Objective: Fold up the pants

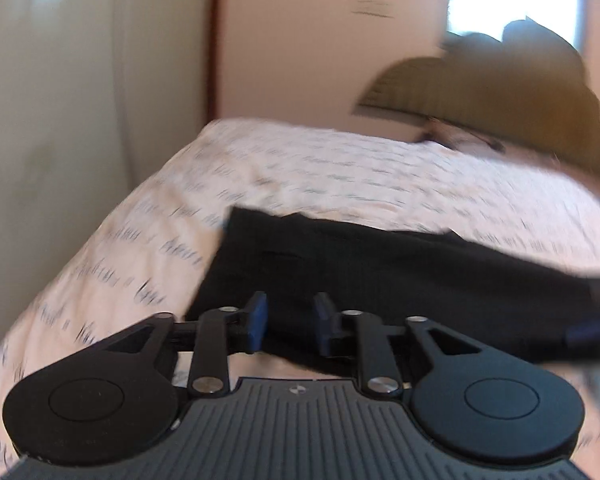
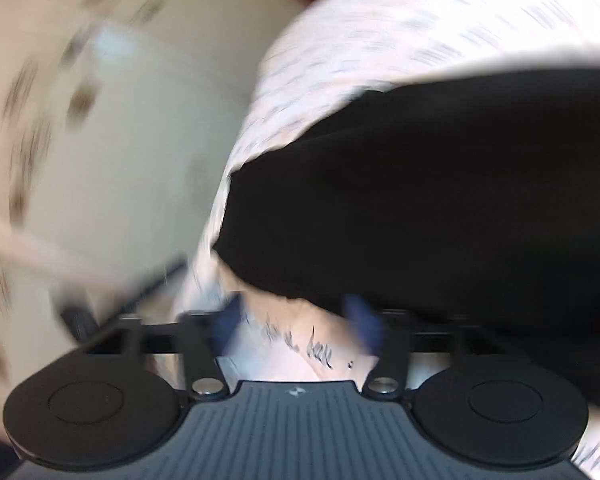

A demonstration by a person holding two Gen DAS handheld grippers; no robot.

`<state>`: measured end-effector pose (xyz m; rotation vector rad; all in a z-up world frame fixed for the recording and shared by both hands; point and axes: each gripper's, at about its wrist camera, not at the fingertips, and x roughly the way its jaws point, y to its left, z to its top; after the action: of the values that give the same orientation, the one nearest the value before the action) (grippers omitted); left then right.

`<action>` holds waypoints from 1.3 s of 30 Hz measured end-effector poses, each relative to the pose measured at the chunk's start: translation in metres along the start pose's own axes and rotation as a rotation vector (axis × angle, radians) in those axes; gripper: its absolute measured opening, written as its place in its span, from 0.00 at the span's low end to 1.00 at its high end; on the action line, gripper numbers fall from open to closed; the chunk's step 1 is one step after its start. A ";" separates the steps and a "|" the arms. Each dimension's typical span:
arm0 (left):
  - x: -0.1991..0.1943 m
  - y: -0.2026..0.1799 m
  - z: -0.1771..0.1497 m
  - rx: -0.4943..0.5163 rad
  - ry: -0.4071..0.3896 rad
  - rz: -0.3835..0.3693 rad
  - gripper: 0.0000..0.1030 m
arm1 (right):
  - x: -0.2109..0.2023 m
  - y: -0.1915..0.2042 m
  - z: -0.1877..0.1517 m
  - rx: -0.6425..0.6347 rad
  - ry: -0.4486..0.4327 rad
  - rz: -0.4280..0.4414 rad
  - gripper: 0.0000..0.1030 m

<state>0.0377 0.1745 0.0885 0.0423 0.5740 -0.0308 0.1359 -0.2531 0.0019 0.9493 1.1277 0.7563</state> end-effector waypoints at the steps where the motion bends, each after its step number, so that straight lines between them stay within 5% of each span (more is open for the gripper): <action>1: 0.001 -0.019 -0.004 0.077 -0.025 -0.001 0.47 | 0.001 -0.011 0.001 0.087 -0.009 0.046 0.73; 3: 0.007 -0.048 -0.012 0.169 -0.022 -0.039 0.47 | 0.000 -0.024 0.000 0.205 -0.040 0.096 0.73; 7: 0.016 -0.086 -0.022 0.232 -0.004 -0.143 0.50 | 0.002 -0.018 -0.006 0.203 -0.028 0.059 0.73; 12: 0.030 -0.109 -0.037 0.408 -0.052 -0.041 0.50 | 0.011 -0.020 -0.006 0.212 0.004 -0.023 0.73; 17: 0.026 -0.102 -0.037 0.371 -0.034 -0.073 0.50 | 0.012 -0.020 -0.007 0.215 0.003 -0.016 0.73; 20: 0.019 -0.081 -0.026 0.121 0.023 -0.187 0.51 | 0.004 -0.016 -0.009 0.188 -0.002 -0.014 0.73; 23: 0.026 -0.043 -0.022 -0.355 0.158 -0.344 0.51 | -0.006 -0.019 -0.006 0.200 -0.038 -0.026 0.73; 26: 0.041 -0.013 -0.032 -0.739 0.225 -0.410 0.51 | -0.014 -0.022 -0.004 0.206 -0.065 -0.026 0.73; 31: 0.067 0.001 -0.045 -0.960 0.304 -0.392 0.51 | -0.021 -0.019 -0.004 0.174 -0.087 -0.009 0.73; 34: 0.075 -0.002 -0.048 -1.005 0.366 -0.393 0.51 | -0.026 -0.018 -0.005 0.150 -0.098 -0.015 0.73; 39: 0.081 0.001 -0.044 -1.047 0.349 -0.368 0.51 | -0.049 -0.026 -0.006 0.157 -0.158 -0.014 0.73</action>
<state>0.0821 0.1764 0.0071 -1.0945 0.8829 -0.0778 0.1182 -0.3053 -0.0035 1.1120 1.0649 0.5768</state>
